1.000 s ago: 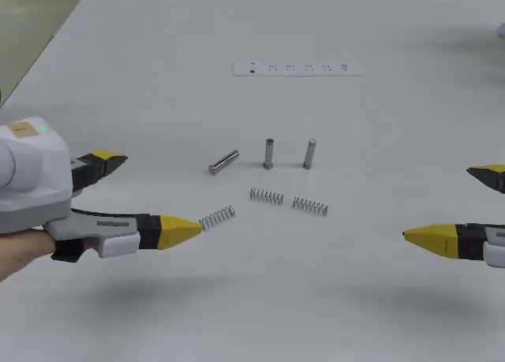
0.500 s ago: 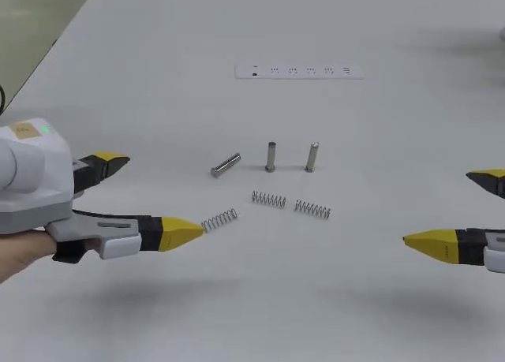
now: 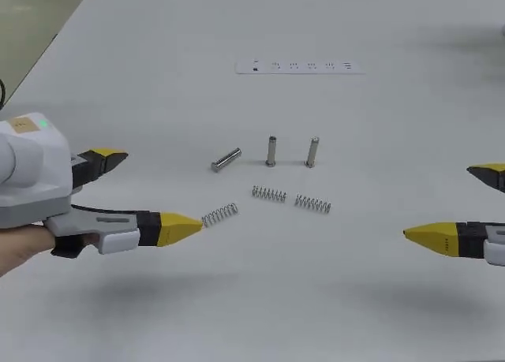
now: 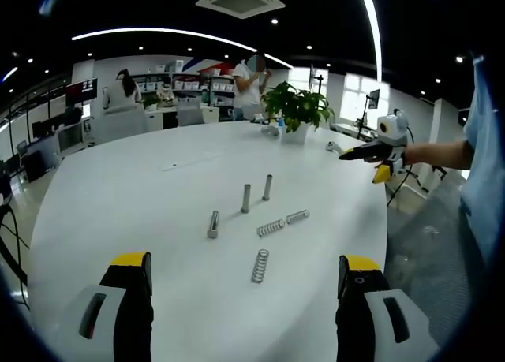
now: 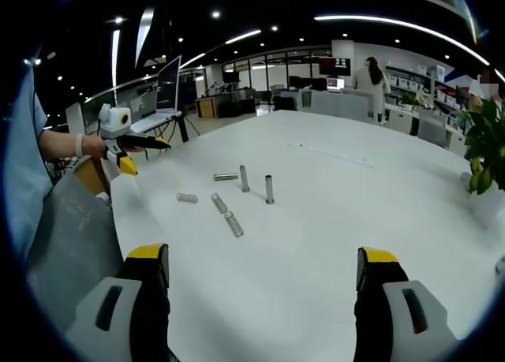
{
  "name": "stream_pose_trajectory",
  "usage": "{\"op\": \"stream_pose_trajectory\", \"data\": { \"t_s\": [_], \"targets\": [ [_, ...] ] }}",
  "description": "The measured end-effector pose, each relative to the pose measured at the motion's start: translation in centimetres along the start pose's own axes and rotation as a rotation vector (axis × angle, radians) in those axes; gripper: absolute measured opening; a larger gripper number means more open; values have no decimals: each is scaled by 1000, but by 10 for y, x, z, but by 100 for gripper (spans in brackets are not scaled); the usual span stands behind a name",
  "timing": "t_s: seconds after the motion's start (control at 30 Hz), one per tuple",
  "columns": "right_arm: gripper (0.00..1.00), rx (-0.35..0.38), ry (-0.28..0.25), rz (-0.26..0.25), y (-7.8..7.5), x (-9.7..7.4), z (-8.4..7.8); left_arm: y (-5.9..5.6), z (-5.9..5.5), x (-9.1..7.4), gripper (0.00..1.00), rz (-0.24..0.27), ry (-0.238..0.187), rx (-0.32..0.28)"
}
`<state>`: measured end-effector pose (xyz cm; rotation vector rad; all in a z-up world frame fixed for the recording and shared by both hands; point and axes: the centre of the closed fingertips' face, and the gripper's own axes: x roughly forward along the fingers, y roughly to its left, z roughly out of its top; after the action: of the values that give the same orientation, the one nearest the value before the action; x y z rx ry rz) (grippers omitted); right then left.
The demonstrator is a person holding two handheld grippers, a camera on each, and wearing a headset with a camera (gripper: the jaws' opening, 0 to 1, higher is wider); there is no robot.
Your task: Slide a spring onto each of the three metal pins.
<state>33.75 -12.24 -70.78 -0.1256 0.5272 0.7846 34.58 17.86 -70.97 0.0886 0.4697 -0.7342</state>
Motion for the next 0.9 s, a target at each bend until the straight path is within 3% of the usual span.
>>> {"op": "stream_pose_trajectory", "data": {
  "t_s": [0.9],
  "targets": [
    [98,-15,4,7,-2,4,5,2,2,9,95,-16,2,-1]
  ]
}}
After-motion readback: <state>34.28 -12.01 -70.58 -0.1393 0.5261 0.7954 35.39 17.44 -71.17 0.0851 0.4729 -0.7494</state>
